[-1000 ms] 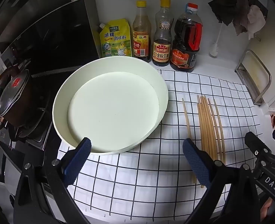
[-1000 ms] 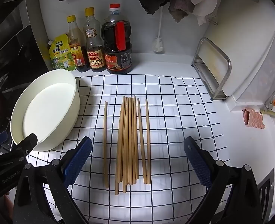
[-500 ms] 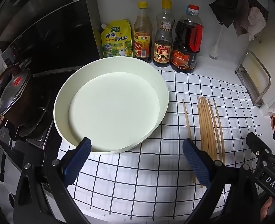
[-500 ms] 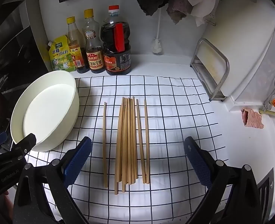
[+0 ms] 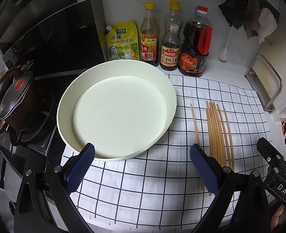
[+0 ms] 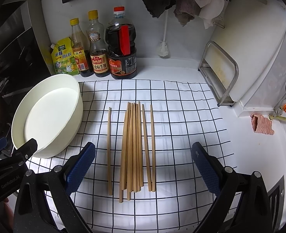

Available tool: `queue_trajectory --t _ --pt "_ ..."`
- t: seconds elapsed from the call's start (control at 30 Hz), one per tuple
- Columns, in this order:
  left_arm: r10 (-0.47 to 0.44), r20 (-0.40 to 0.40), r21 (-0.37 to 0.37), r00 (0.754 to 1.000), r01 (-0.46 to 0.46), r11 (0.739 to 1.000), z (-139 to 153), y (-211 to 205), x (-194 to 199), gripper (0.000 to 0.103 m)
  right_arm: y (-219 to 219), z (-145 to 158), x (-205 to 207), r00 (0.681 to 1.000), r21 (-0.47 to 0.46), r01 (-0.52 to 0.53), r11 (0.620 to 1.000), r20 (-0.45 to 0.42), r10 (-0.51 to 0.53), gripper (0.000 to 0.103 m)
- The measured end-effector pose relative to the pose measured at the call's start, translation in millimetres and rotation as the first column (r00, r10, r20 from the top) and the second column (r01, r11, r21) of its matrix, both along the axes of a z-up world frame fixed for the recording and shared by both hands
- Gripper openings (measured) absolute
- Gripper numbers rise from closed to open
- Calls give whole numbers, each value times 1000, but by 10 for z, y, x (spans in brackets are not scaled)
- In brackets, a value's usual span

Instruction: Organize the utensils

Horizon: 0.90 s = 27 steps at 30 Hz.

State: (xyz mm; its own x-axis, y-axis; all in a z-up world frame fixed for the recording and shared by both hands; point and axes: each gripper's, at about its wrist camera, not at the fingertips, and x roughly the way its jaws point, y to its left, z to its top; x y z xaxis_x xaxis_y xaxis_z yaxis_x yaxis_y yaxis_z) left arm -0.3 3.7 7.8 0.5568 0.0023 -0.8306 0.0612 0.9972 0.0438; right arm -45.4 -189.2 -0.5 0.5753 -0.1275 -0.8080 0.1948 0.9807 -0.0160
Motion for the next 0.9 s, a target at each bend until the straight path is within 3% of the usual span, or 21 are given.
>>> queue_trajectory --t 0.9 --pt "0 4 0 1000 0 1000 -3 -6 -8 97 -2 9 -5 1000 0 -1 1000 4 1 95"
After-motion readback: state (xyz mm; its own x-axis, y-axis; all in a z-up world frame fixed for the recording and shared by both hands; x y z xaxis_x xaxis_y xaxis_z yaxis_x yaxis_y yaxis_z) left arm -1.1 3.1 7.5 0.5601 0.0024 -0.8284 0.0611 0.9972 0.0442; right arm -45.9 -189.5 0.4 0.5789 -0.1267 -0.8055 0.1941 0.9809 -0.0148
